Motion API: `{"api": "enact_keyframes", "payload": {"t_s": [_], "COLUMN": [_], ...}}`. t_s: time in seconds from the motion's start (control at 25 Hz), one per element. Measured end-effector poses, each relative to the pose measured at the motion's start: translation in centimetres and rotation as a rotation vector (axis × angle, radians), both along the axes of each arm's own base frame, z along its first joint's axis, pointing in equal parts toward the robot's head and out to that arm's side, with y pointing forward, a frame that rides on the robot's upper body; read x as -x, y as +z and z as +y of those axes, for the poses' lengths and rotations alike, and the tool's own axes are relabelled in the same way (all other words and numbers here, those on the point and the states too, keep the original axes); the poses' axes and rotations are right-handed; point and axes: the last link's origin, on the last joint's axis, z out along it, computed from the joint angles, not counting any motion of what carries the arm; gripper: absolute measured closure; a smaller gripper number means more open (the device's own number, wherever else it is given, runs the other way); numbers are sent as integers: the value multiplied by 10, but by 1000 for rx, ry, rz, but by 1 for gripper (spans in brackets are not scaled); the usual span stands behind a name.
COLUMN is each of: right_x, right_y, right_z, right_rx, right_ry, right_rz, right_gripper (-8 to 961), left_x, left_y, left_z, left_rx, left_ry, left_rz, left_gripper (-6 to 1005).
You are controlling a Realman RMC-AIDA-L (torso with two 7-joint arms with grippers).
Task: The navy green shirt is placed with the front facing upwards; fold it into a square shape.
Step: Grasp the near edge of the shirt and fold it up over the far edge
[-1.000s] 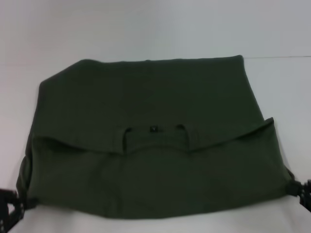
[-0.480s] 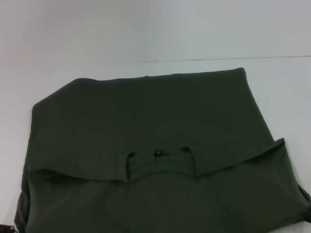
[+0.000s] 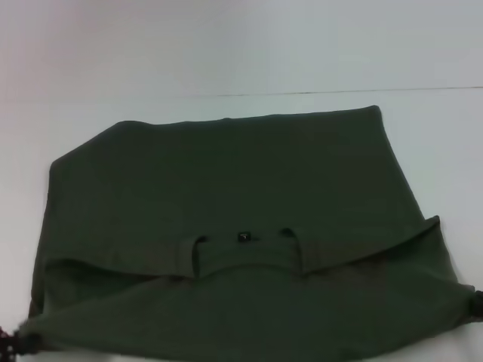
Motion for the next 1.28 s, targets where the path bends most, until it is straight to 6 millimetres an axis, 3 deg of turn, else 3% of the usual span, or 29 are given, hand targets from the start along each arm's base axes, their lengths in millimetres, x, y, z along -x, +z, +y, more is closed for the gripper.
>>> {"api": "enact_keyframes", "payload": {"t_s": [0.28, 0.76, 1.28], "right_x": [8, 34, 63], "right_y": [13, 27, 27], "right_z": [20, 69, 141], "right_rx": [10, 3, -69], "right_ry": [-49, -58, -98], "right_rz": [27, 98, 79], "right_gripper": [921, 921, 921], "left_x": [5, -6, -21], "left_y": [11, 14, 14], "left_z": [12, 42, 117], "left_rx": [-71, -116, -218], "left_ry": [105, 118, 227], "left_rz": [-68, -142, -164], "left_gripper": [892, 885, 876]}}
